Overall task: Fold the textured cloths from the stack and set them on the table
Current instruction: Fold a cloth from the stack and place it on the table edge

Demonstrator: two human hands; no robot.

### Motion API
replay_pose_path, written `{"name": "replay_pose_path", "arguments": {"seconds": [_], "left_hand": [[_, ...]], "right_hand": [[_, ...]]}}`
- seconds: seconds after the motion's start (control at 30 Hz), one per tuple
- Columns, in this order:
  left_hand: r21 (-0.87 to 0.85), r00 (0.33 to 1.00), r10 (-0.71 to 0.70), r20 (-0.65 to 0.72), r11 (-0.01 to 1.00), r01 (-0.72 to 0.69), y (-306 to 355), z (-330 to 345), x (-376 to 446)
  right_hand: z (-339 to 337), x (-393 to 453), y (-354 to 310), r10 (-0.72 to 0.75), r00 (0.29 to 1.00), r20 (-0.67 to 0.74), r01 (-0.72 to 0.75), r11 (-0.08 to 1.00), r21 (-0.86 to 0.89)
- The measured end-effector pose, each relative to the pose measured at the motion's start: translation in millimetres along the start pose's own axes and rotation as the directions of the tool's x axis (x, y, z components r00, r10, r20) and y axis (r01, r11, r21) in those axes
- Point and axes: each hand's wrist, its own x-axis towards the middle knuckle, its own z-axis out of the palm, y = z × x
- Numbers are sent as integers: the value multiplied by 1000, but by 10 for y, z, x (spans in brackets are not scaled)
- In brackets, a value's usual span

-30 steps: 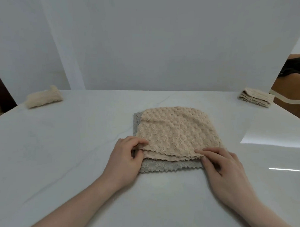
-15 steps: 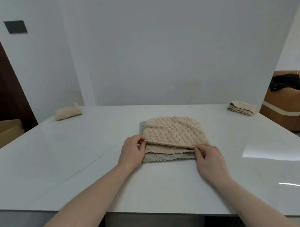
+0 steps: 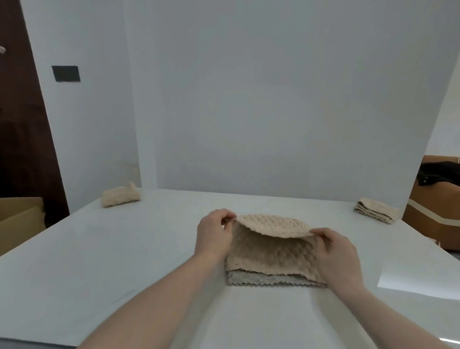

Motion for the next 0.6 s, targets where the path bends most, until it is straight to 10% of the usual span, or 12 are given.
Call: {"name": "replay_pose_path", "arguments": {"seconds": [0.6], "left_hand": [[23,965,253,-75,968,-252,1336,-1784,-79]], "right_hand": [[-1233,-67,-1387,-138,969,-205,206,910,360]]}}
